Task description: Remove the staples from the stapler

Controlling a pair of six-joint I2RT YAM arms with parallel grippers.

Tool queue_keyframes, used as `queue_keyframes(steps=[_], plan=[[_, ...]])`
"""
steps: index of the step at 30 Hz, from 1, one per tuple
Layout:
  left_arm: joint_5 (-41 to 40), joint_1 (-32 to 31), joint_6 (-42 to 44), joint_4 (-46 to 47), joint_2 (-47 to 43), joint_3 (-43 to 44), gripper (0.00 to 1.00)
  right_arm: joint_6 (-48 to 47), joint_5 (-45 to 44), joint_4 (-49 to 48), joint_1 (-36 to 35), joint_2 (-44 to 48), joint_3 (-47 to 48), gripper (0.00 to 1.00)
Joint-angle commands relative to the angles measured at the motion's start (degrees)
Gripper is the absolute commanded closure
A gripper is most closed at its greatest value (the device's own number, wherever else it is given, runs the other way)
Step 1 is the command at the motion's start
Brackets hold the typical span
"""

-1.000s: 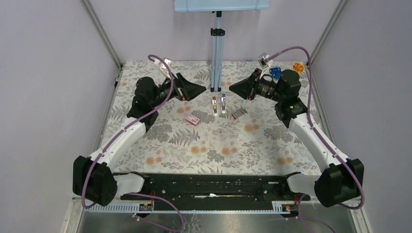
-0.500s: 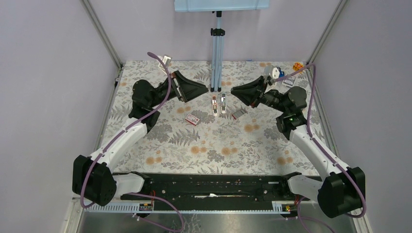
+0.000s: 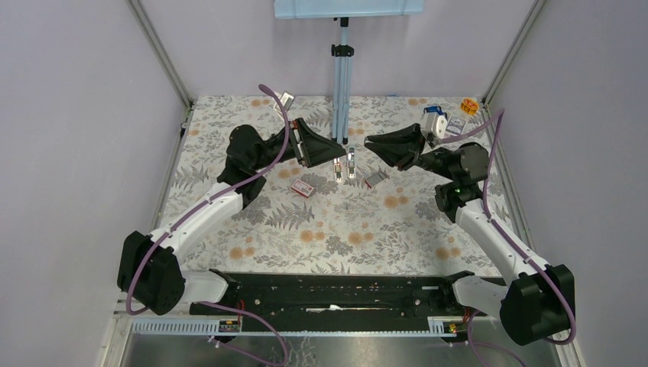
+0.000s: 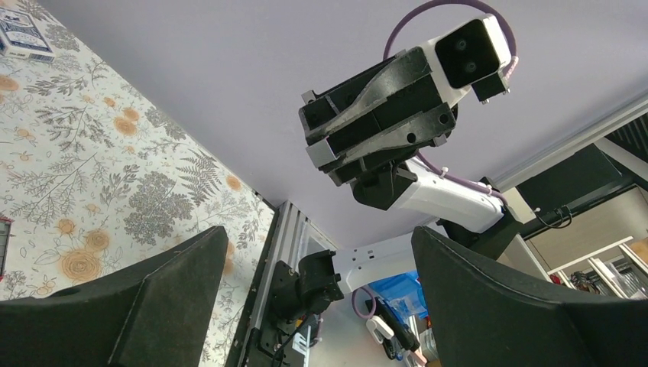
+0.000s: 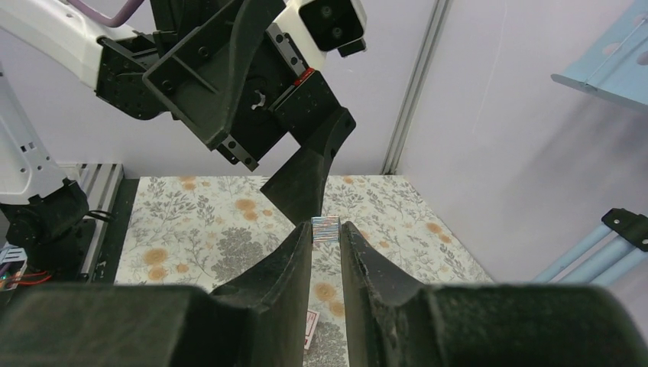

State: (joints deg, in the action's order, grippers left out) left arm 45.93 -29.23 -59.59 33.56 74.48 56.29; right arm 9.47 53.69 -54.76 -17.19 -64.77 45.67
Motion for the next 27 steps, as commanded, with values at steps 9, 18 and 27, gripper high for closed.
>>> queue_keyframes(steps=[9,18,27], plan=[[0.05,-1.57,-0.12,4.32,1.55,3.21,0.11,0.36,7.2,-8.12,-0.04,1.17,-0.93,0.72],[-1.03,-3.74,-1.71,7.88,2.91,3.64,0.16,3.72,10.7,-11.88,-0.03,0.97,-0.84,0.72],[-3.3,-5.57,-6.16,15.55,4.57,3.01,0.23,3.58,11.79,-12.61,-0.04,0.64,-1.37,0.72]])
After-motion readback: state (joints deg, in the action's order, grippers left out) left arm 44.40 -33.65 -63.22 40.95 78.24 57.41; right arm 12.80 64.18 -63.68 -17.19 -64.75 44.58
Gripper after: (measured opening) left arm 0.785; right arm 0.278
